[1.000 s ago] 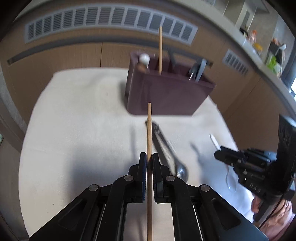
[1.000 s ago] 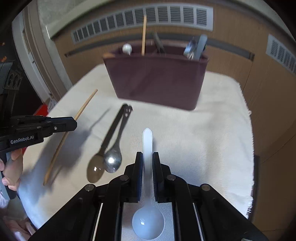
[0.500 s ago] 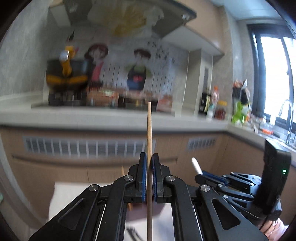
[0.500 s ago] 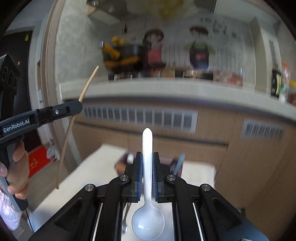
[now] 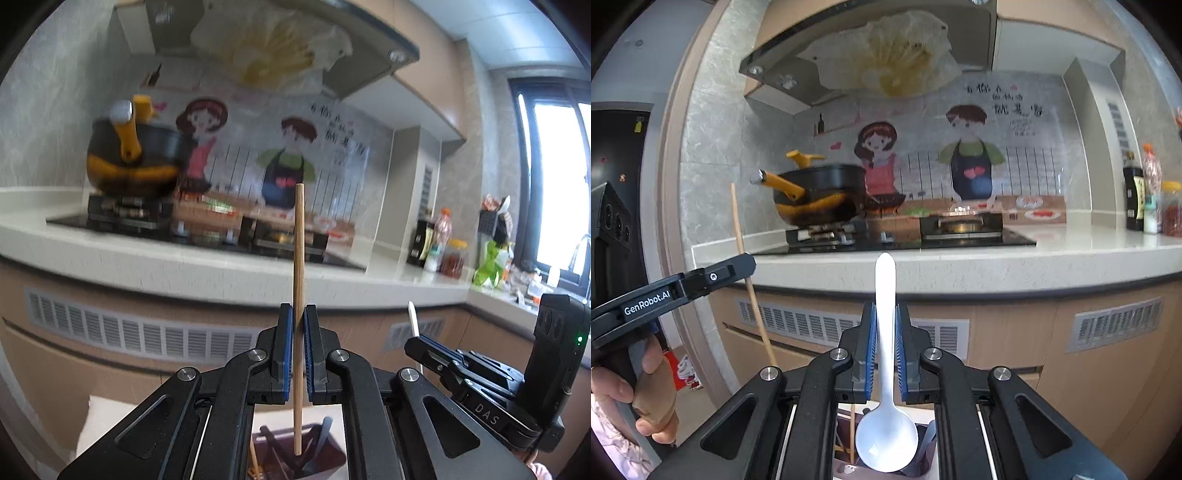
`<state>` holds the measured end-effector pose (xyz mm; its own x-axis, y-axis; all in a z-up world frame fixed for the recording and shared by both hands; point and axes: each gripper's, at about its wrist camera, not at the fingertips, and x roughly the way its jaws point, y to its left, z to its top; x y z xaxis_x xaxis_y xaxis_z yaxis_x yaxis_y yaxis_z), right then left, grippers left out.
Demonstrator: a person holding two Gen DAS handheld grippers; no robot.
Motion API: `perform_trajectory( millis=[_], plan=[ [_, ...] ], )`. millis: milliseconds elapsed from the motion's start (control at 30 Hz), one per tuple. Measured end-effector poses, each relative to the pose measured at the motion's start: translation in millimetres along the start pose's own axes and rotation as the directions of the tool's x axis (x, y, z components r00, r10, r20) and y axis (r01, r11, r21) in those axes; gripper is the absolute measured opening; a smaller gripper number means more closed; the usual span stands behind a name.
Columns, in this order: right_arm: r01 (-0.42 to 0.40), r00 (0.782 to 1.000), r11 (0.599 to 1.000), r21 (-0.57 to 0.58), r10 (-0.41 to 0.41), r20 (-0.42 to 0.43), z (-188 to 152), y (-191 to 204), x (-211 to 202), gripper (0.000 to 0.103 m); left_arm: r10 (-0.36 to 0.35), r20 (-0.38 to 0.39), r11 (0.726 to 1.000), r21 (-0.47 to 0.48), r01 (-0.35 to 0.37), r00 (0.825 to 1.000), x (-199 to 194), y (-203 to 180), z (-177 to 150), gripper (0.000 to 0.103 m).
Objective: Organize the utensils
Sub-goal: 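Carry the chopstick and white spoon up over the maroon holder, then lower both utensils into the holder and open both grippers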
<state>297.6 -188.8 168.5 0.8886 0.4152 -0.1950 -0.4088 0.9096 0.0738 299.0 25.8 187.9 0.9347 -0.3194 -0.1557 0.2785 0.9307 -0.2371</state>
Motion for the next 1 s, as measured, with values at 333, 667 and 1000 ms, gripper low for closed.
perform_trajectory(
  millis=[333,667,1000],
  plan=[
    [-0.004,0.992,1.0,0.024,0.007,-0.123,-44.5,-12.8,63.7,0.009,0.022,-0.101,1.0,-0.016,-0.024,0.995,44.6,21.9,-40.3,0.006],
    [0.005,0.973,1.0,0.005,-0.004,-0.229,-88.8,-12.7,98.9,0.009,0.03,-0.244,0.999,-0.035,-0.039,0.969,83.7,37.1,-89.8,0.006],
    [-0.007,0.927,1.0,0.024,0.015,-0.375,-143.4,-21.7,118.4,0.011,0.067,-0.411,0.996,-0.03,-0.087,0.909,115.9,41.7,-154.5,0.008]
  ],
)
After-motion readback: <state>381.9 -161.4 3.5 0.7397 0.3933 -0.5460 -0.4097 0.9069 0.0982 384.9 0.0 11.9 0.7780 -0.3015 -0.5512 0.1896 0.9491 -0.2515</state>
